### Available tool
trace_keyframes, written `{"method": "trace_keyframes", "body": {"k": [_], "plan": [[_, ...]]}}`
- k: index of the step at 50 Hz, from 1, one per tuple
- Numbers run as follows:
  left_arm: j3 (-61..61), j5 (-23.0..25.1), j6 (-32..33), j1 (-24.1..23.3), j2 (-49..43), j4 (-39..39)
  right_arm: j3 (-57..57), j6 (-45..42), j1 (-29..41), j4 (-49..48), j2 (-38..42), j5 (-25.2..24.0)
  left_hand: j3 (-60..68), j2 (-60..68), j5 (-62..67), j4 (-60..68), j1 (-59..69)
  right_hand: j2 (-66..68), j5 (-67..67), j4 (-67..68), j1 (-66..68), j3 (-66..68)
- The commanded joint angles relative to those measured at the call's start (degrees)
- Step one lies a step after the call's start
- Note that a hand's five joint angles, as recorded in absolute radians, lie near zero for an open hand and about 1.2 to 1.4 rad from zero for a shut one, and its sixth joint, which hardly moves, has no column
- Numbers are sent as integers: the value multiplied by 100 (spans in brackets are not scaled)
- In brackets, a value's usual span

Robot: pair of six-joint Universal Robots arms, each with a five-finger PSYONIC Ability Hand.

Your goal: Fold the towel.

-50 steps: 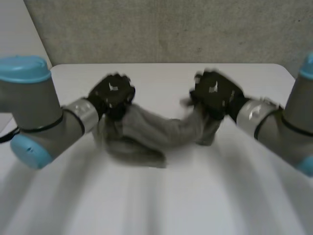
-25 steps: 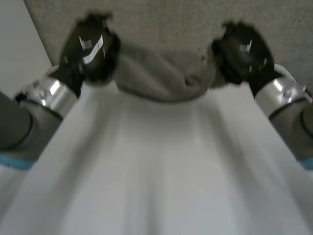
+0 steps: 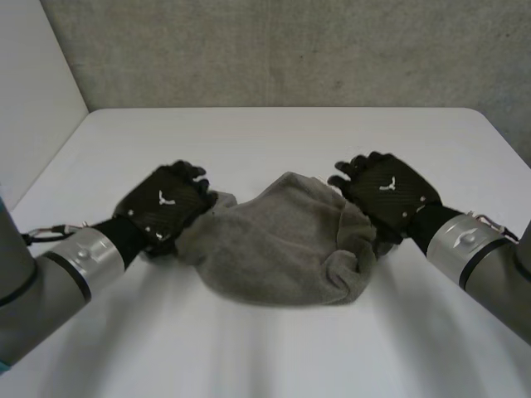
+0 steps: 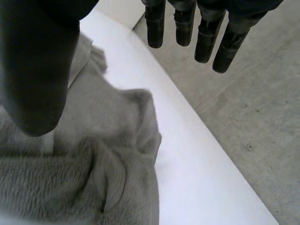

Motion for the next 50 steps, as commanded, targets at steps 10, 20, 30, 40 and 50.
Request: {"method": "trace_keyframes", "body": {"k": [10,20,30,40,50], "plan": [[781,-16,-730,68,-467,-11,-561,720,66,788,47,27,-291,-431,-240,-336,-406,-177,-81,-437,-207,-241],[2541,-121,-888,85,-2105,-872,-1336,-10,119,1616,830,71,-291,-414,-223,-336,-389,-194,-97,-437,-224,-241],[4183,-165,-915,33,-3361,-1997,-1240,-133,163,1590,1033,159,-291,-297,-105,-336,-271,-227,-131,-437,-258,-241],[4861,-411,-1099,-126,-3853,-2146,-1152,-151,163,1440,1120,159,-291,-179,13,-336,-154,-227,-131,-437,-258,-241],[5081,-420,-1020,-108,-4021,-2559,-1134,-160,163,1405,1226,159,-291,22,213,-336,47,-227,-131,-437,-258,-241]]}}
